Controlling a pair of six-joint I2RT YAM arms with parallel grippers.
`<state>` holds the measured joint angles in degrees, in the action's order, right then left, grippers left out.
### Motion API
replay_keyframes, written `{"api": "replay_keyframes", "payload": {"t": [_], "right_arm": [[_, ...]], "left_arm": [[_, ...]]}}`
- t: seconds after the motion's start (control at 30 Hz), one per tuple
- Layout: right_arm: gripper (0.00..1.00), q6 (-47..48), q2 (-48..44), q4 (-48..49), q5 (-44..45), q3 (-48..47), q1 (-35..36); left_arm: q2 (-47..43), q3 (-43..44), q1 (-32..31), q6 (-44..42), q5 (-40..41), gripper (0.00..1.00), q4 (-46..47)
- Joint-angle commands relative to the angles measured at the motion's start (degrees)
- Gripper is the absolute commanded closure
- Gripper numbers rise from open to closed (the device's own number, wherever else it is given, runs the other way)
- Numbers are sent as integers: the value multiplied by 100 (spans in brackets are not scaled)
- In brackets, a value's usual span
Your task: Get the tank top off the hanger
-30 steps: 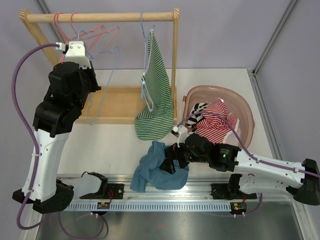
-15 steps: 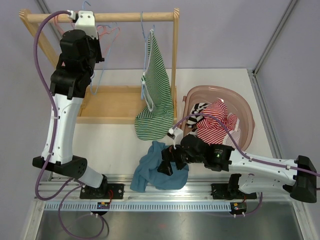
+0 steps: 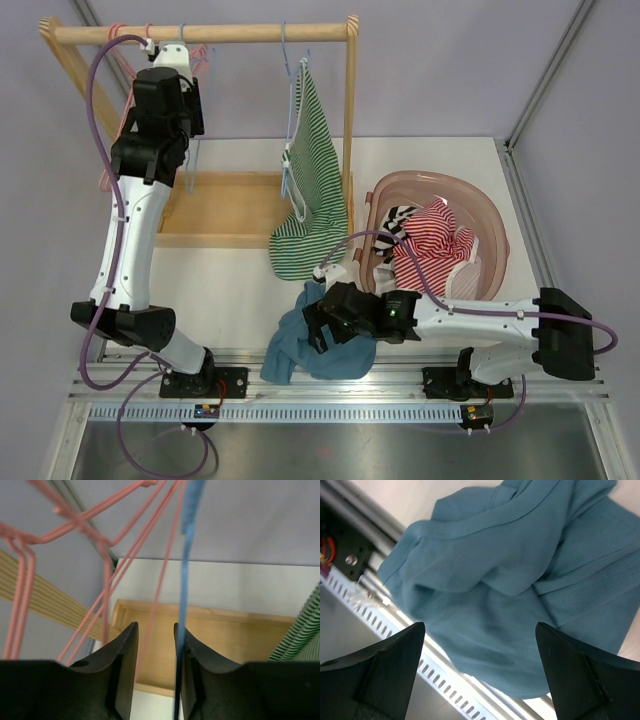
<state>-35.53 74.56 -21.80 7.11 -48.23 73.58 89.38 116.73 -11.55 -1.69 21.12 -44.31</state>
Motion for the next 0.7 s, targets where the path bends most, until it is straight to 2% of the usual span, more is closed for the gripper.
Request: {"api": "replay_keyframes", "payload": {"t": [0.0, 0.03, 0.13, 0.17, 0.23, 0.27, 0.47, 0.5, 0.53, 0.57, 0.6, 0.63, 0.67], "right_arm": [[0, -270, 391, -79, 922, -511, 86], [0, -288, 627, -96, 1002, -573, 121], [1, -332, 1147, -219, 1274, -793, 156], [1, -367, 1261, -202, 1327, -846, 157], [1, -411, 1603, -123, 1354, -890, 157], [0, -411, 1718, -62, 1328, -890, 157], [1, -622, 2457, 18, 1143, -908, 253], [5, -648, 2562, 27, 1178, -890, 288], [14, -666, 2580, 53, 1222, -881, 306], [39, -631, 2589, 123, 1179, -838, 367], [55, -605, 2537, 184, 1170, -811, 376], [66, -570, 2476, 307, 1178, -802, 411], [96, -447, 2397, 343, 1196, -802, 437]], "left_arm": [[-439, -159, 302, 134, -283, 56, 37], [-544, -185, 311, 143, -354, 43, 20], [-738, -203, 320, 406, -810, 26, -103], [-877, -203, 320, 450, -986, 16, -191], [-1027, -212, 329, 617, -1399, 9, -305], [-1150, -220, 329, 670, -1505, 1, -471], [-1941, -852, 329, 1118, -1831, 1, -789], [-2264, -1053, 329, 1162, -1875, 1, -746], [-2476, -1404, 329, 1215, -1840, 1, -632], [-2661, -1625, 329, 1285, -1849, 1, -570], [-3063, -1827, 329, 1312, -1866, 1, -491], [-3259, -2273, 329, 1355, -1901, 1, -325], [-3461, -2503, 329, 1399, -1928, 1, -228]]}}
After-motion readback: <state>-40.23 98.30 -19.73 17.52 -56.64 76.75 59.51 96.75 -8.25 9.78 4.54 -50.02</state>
